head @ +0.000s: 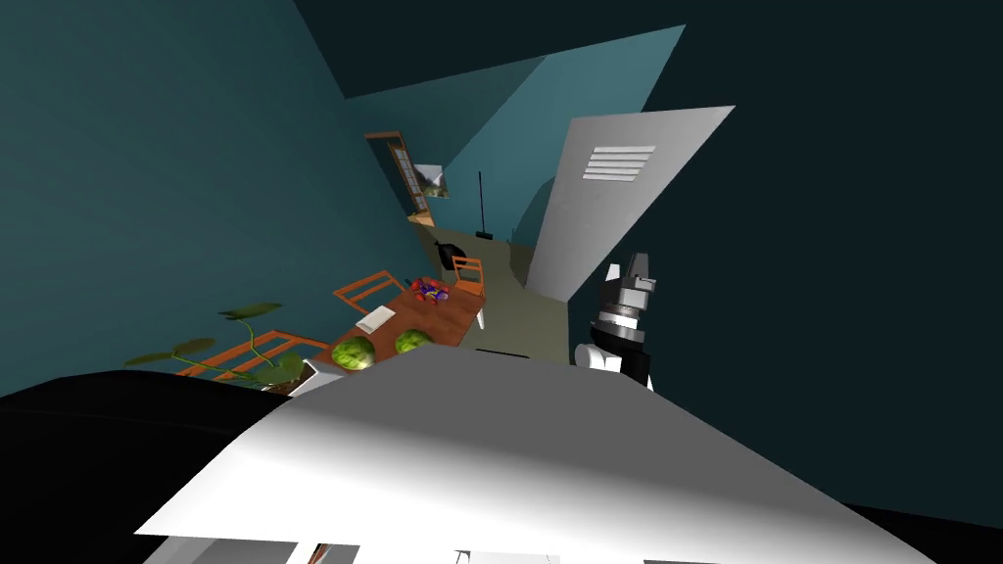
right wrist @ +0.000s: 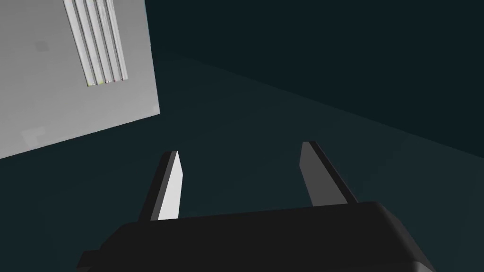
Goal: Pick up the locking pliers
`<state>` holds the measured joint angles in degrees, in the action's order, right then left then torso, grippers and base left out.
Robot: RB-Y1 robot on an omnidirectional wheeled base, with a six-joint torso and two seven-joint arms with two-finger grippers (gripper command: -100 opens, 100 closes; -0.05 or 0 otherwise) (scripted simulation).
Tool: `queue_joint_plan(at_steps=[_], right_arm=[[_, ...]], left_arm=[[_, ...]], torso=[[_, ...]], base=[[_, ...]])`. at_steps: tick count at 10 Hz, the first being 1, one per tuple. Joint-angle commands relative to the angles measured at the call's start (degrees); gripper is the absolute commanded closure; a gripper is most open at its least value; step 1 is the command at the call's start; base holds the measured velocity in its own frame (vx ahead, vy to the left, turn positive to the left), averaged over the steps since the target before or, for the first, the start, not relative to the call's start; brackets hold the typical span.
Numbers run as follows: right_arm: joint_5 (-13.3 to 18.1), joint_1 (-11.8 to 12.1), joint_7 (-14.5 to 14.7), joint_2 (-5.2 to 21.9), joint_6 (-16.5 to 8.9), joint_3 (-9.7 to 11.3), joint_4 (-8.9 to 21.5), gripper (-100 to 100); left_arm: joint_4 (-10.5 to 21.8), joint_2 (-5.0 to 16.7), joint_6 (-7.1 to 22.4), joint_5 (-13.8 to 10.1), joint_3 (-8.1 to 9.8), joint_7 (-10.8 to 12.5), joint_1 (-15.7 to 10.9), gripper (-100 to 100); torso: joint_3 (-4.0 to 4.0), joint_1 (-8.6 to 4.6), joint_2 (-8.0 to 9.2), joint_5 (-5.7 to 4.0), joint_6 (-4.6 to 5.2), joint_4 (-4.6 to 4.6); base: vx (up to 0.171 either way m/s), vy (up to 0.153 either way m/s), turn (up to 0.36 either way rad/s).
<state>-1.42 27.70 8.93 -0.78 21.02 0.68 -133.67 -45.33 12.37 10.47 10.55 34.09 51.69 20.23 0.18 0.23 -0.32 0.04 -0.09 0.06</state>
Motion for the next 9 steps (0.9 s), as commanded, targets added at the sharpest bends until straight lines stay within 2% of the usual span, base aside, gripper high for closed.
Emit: queue_joint_plan(at_steps=[1,2,3,4,5,8,9], right_arm=[[0.0,0.0,0.0,0.0,0.0,0.0,0.0,0],[0.0,0.0,0.0,0.0,0.0,0.0,0.0,0],[0.0,0.0,0.0,0.0,0.0,0.0,0.0,0],[0.0,0.0,0.0,0.0,0.0,0.0,0.0,0],[0.0,0.0,0.0,0.0,0.0,0.0,0.0,0],[0.0,0.0,0.0,0.0,0.0,0.0,0.0,0],[0.0,0.0,0.0,0.0,0.0,0.0,0.0,0]], left_arm=[[0.8,-0.3,1.7,0.0,0.19,1.3,0.0,-100],[1.7,-0.1,0.3,0.5,0.65,0.8,-0.6,-100],[1.9,-0.2,0.3,0.6,0.73,0.9,-0.7,0],[2.2,-2.0,-0.2,3.1,3.21,-1.9,-3.2,-100],[2.2,-2.0,-0.2,3.1,3.21,-1.9,-3.2,-100],[2.7,-4.8,-0.9,7.0,6.93,-6.2,-7.0,-100],[2.7,-4.8,-0.9,7.0,6.93,-6.2,-7.0,-100]], torso=[[0.00,0.00,0.00,0.00,0.00,0.00],[-0.01,-0.01,0.02,0.00,-0.01,0.00],[-0.06,-0.10,0.13,-0.02,-0.03,-0.02],[-0.11,-0.18,0.20,-0.04,-0.03,-0.03],[-0.11,-0.05,0.20,-0.01,-0.08,-0.03],[-0.11,-0.01,0.20,0.00,-0.06,-0.03],[-0.11,0.01,0.20,0.00,-0.04,-0.04]], base=[[0.057,0.053,-0.150],[0.023,0.027,-0.030],[0.005,0.005,0.004],[0.000,0.057,0.341],[0.005,0.055,0.155],[0.009,0.061,0.197],[0.007,0.040,0.038]])
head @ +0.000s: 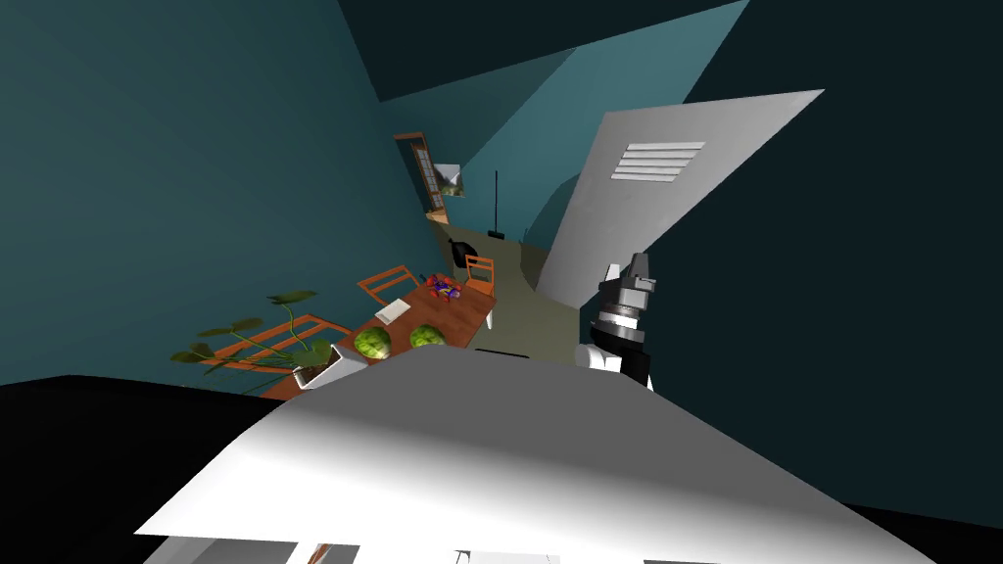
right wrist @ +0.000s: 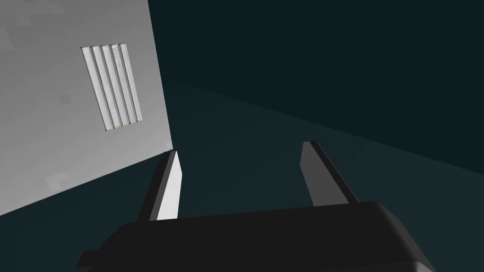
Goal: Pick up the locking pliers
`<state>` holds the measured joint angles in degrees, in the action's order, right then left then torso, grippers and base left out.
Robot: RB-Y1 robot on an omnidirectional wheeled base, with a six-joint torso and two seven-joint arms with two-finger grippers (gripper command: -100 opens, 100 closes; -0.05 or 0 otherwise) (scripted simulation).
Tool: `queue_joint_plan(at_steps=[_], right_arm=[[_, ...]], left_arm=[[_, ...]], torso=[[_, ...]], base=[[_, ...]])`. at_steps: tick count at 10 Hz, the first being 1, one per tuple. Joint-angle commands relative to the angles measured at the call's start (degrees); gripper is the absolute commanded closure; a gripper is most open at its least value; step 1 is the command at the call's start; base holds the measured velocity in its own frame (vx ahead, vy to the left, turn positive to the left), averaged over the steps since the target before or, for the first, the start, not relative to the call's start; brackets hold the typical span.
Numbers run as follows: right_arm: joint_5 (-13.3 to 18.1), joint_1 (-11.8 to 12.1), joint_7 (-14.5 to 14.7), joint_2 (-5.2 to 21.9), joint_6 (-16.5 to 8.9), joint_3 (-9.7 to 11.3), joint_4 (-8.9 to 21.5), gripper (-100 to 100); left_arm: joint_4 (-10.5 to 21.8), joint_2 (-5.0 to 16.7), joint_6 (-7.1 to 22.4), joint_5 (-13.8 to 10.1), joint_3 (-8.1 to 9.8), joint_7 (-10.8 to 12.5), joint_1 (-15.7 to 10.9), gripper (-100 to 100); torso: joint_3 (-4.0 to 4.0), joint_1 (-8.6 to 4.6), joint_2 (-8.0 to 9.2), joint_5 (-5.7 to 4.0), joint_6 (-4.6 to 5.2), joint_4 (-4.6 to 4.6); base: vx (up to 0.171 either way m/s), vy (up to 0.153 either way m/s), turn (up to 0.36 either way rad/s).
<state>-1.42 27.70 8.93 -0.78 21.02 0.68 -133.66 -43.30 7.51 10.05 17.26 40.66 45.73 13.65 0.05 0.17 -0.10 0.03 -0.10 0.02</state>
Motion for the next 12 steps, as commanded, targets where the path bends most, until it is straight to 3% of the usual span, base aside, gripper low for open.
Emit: queue_joint_plan(at_steps=[1,2,3,6,8,9,12], right_arm=[[0.0,0.0,0.0,0.0,0.0,0.0,0.0,0],[0.0,0.0,0.0,0.0,0.0,0.0,0.0,0],[0.0,0.0,0.0,0.0,0.0,0.0,0.0,0],[0.0,0.0,0.0,0.0,0.0,0.0,0.0,0],[0.0,0.0,0.0,0.0,0.0,0.0,0.0,0],[0.0,0.0,0.0,0.0,0.0,0.0,0.0,0],[0.0,0.0,0.0,0.0,0.0,0.0,0.0,0]], left_arm=[[0.9,-0.9,-0.7,1.6,1.60,-1.7,-1.7,-100],[1.0,-1.8,-1.0,2.9,2.85,-3.1,-3.0,-100],[1.0,-1.8,-1.0,2.9,2.85,-3.1,-3.0,-100],[1.5,-4.7,-1.7,6.8,6.57,-7.3,-6.8,-100],[0.6,-4.9,-1.2,6.4,6.10,-7.1,-6.3,-100],[0.9,-4.8,-1.4,6.6,6.26,-7.2,-6.4,100],[0.8,-4.8,-1.4,6.6,6.25,-7.2,-6.4,100]], torso=[[0.00,0.00,0.00,0.00,0.00,0.00],[0.00,-0.03,0.01,-0.01,-0.03,0.00],[0.00,-0.01,0.01,-0.01,-0.03,0.00],[0.01,0.03,-0.02,0.00,-0.03,0.01],[0.00,-0.02,0.00,-0.01,0.00,0.00],[-0.02,-0.10,0.04,-0.03,0.00,0.00],[-0.04,-0.16,0.07,-0.03,0.01,-0.01]], base=[[0.006,0.033,0.127],[0.006,0.047,0.223],[0.008,0.035,0.083],[0.015,0.053,0.200],[0.008,0.024,0.034],[0.000,0.000,0.000],[0.000,0.000,0.000]])
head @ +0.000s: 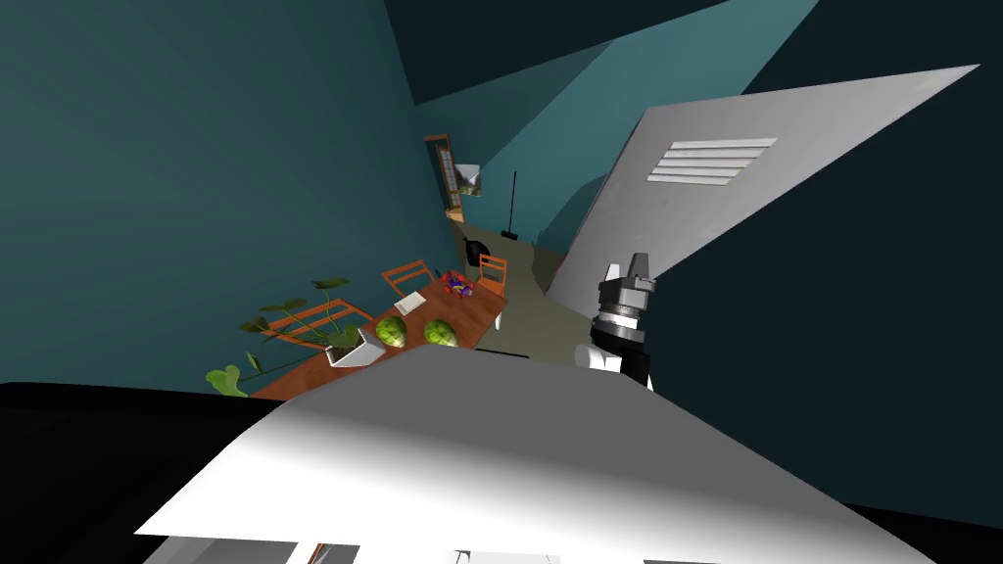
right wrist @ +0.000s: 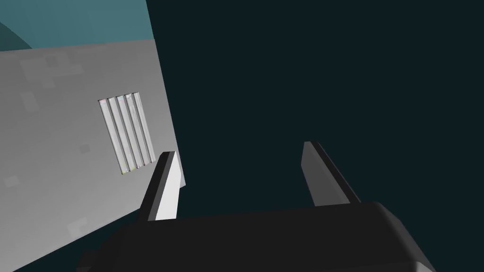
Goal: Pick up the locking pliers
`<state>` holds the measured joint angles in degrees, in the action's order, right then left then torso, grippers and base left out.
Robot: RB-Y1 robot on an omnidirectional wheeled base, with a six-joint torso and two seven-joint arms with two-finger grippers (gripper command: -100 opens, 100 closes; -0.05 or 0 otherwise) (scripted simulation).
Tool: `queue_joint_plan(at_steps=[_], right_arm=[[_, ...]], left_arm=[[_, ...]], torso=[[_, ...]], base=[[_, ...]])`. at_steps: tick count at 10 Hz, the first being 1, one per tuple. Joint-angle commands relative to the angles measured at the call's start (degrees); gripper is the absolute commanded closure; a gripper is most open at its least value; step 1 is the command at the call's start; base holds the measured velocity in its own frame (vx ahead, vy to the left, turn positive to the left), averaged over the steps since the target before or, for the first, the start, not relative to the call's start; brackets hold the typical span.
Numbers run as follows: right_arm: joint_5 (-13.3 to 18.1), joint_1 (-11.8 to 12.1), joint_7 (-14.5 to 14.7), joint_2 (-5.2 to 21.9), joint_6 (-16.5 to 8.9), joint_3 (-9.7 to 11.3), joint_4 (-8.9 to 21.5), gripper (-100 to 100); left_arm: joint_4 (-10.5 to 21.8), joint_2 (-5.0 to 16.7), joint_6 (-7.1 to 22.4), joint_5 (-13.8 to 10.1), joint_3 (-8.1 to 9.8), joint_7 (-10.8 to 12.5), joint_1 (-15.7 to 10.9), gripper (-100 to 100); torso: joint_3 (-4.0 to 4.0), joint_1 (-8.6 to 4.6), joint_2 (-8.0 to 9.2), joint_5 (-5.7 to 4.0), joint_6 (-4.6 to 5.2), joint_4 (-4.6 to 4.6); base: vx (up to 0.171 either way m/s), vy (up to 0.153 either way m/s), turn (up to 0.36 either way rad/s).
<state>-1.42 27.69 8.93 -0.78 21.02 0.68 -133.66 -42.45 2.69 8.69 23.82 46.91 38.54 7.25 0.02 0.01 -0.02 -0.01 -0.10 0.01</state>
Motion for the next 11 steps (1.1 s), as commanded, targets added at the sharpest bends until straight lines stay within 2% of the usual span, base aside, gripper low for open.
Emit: queue_joint_plan(at_steps=[1,2,3,4,6,7,8,9,10,11], right_arm=[[0.0,0.0,0.0,0.0,0.0,0.0,0.0,0],[0.0,0.0,0.0,0.0,0.0,0.0,0.0,0],[0.0,0.0,0.0,0.0,0.0,0.0,0.0,0],[0.0,0.0,0.0,0.0,0.0,0.0,0.0,0],[0.0,0.0,0.0,0.0,0.0,0.0,0.0,0],[0.0,0.0,0.0,0.0,0.0,0.0,0.0,0],[0.0,0.0,0.0,0.0,0.0,0.0,0.0,0],[0.0,0.0,0.0,0.0,0.0,0.0,0.0,0],[0.0,0.0,0.0,0.0,0.0,0.0,0.0,0],[0.0,0.0,0.0,0.0,0.0,0.0,0.0,0]], left_arm=[[0.0,0.0,0.0,0.0,0.00,0.0,0.0,100],[0.0,0.0,0.0,0.0,0.00,0.0,0.0,0],[0.3,2.0,0.1,-2.3,-2.16,2.7,2.1,100],[0.3,2.0,0.1,-2.3,-2.16,2.7,2.1,100],[0.0,3.9,0.6,-4.9,-4.64,5.5,4.7,100],[0.0,3.9,0.6,-4.9,-4.64,5.5,4.7,100],[-0.2,4.9,0.9,-6.2,-5.88,7.0,5.9,100],[-0.2,4.9,0.9,-6.2,-5.88,7.0,5.9,100],[-0.3,5.8,1.1,-7.5,-7.12,8.4,7.2,100],[-0.3,5.8,1.1,-7.5,-7.12,8.4,7.2,100]], torso=[[0.00,0.00,0.00,0.00,0.00,0.00],[0.00,0.00,0.00,0.00,0.00,0.00],[0.00,0.00,0.00,0.00,0.00,0.00],[-0.02,-0.13,0.04,-0.02,0.06,-0.01],[-0.04,-0.22,0.07,-0.06,0.03,-0.02],[-0.06,-0.23,0.11,-0.04,0.00,-0.01],[-0.06,-0.20,0.10,-0.06,-0.02,-0.02],[-0.04,-0.17,0.07,-0.04,0.01,-0.02],[-0.04,-0.13,0.05,-0.05,-0.01,-0.02],[-0.04,-0.15,0.06,-0.03,0.01,-0.02]], base=[[0.000,0.000,0.000],[0.000,0.000,0.000],[-0.008,-0.050,-0.309],[-0.016,-0.056,-0.188],[-0.019,-0.056,-0.182],[-0.016,-0.044,-0.064],[-0.005,-0.042,-0.146],[-0.002,-0.028,-0.070],[-0.005,-0.039,-0.143],[-0.006,-0.029,-0.079]])
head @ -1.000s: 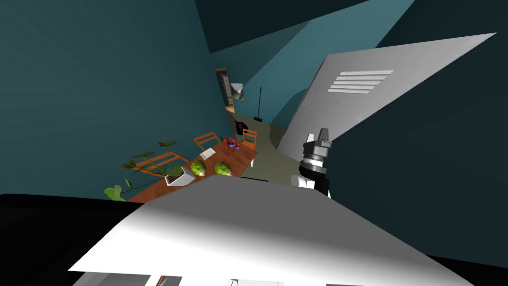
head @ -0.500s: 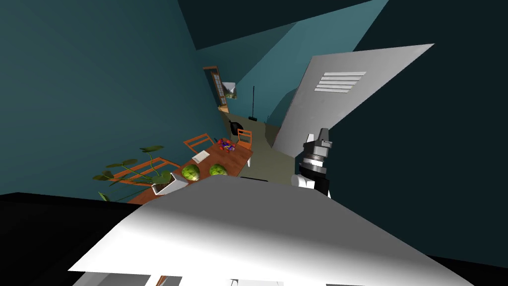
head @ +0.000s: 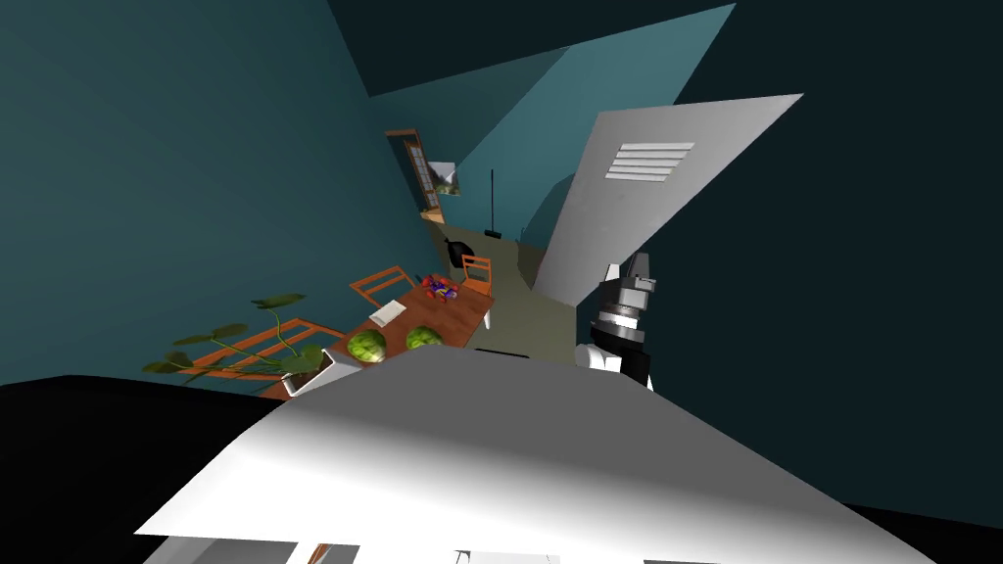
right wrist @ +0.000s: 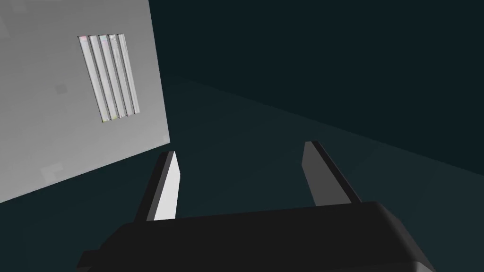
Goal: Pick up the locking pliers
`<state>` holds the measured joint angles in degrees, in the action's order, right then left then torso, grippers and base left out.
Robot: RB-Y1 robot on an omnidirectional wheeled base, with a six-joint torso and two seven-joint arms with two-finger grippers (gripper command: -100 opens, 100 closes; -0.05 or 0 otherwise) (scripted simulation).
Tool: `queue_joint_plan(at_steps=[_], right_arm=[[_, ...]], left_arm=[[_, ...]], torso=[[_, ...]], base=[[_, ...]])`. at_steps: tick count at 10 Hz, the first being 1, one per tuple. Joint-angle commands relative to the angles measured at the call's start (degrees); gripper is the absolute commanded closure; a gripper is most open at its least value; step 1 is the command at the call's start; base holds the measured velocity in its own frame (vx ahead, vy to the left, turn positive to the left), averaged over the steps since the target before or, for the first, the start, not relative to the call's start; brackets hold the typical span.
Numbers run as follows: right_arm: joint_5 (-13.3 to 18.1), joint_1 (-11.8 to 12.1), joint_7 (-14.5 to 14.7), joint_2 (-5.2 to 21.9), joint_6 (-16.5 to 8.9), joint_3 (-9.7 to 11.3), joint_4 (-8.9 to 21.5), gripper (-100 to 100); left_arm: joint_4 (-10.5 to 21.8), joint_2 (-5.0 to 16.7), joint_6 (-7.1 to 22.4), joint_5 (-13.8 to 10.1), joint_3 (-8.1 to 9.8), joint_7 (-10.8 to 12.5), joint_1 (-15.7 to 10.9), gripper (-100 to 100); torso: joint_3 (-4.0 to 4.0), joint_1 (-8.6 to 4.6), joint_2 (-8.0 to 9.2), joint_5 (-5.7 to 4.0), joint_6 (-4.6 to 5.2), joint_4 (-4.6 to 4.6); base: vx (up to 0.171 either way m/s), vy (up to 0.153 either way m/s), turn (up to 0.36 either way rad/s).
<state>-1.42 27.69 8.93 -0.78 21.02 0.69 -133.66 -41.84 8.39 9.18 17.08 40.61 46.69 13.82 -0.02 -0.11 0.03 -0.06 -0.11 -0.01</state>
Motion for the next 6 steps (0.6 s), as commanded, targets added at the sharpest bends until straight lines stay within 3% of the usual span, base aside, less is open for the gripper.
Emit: queue_joint_plan(at_steps=[1,4,5,6], right_arm=[[0.0,0.0,0.0,0.0,0.0,0.0,0.0,0],[0.0,0.0,0.0,0.0,0.0,0.0,0.0,0],[0.0,0.0,0.0,0.0,0.0,0.0,0.0,0],[0.0,0.0,0.0,0.0,0.0,0.0,0.0,0]], left_arm=[[-1.1,1.0,0.9,-2.1,-2.07,1.6,1.9,100],[-1.6,3.8,1.6,-6.0,-5.79,5.9,5.7,100],[-1.7,3.3,1.7,-5.3,-5.20,4.8,5.0,100],[-1.7,3.4,1.7,-5.4,-5.27,5.1,5.1,0]], torso=[[0.00,0.00,0.00,0.00,0.00,0.00],[0.00,-0.11,0.01,-0.02,0.01,0.01],[-0.01,-0.12,0.03,-0.01,0.02,0.00],[-0.01,-0.01,0.01,0.01,-0.01,0.00]], base=[[-0.004,-0.033,-0.173],[-0.006,-0.059,-0.214],[-0.006,-0.024,-0.028],[0.000,0.000,0.000]])
